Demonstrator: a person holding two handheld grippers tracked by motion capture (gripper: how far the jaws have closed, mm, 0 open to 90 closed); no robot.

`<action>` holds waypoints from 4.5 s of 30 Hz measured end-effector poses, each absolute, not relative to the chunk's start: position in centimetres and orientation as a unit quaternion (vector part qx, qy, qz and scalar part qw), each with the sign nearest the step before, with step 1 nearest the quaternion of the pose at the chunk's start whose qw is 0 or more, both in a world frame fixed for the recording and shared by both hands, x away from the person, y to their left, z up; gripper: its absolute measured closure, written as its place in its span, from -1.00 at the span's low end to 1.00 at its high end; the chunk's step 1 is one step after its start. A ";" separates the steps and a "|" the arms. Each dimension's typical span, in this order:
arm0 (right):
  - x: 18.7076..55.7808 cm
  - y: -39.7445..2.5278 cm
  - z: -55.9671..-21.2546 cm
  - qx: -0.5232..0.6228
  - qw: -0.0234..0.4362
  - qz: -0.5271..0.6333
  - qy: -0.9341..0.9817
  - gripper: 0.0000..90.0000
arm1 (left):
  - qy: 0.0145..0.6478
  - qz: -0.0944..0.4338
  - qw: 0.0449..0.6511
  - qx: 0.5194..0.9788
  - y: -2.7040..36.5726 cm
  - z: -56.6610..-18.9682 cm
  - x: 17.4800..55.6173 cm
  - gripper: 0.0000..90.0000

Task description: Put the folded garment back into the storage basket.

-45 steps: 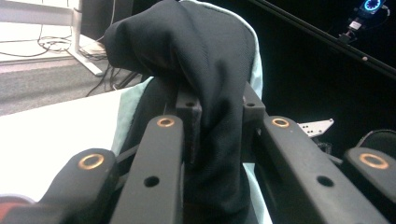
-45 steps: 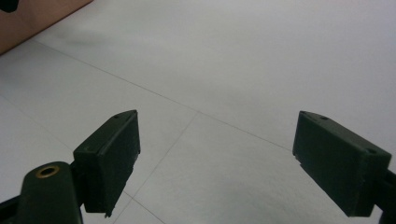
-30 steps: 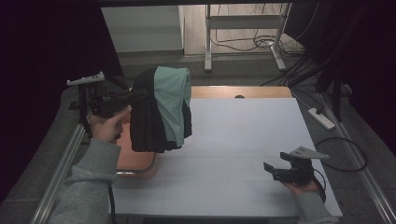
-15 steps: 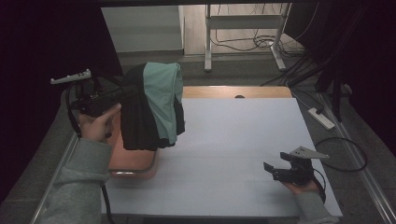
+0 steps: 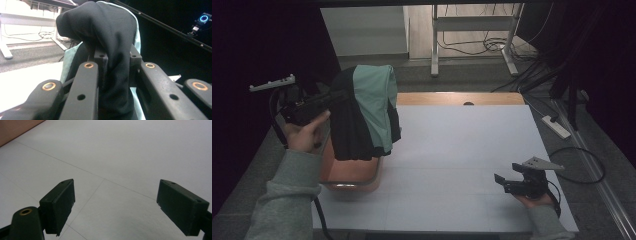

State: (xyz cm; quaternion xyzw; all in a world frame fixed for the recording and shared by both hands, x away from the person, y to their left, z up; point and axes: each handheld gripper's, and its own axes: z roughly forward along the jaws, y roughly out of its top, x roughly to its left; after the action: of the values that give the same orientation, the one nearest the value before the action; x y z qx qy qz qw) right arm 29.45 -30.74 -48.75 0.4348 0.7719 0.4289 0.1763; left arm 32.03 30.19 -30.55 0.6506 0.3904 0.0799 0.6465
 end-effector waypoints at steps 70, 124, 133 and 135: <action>29.6 -30.6 -49.0 0.435 0.174 0.421 0.777 -0.66 | 0.510 0.048 0.545 0.664 34.6 -42.1 34.0 0.69; 29.7 -30.7 -49.1 0.436 0.172 0.418 0.778 -0.65 | 0.572 0.033 0.391 0.720 32.2 -46.6 37.1 0.35; 29.6 -30.8 -49.1 0.438 0.173 0.418 0.777 -0.65 | 0.565 0.106 0.399 0.715 32.4 -44.9 36.2 -0.28; 29.6 -30.8 -49.1 0.438 0.173 0.419 0.776 -0.65 | 0.560 0.116 0.407 0.712 32.5 -44.4 35.8 -0.35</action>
State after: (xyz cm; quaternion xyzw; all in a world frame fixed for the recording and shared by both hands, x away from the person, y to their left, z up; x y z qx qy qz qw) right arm 29.58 -30.80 -49.09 0.4382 0.7764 0.4186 0.1729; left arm 35.84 32.47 -44.40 0.7120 0.5604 0.1159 0.4069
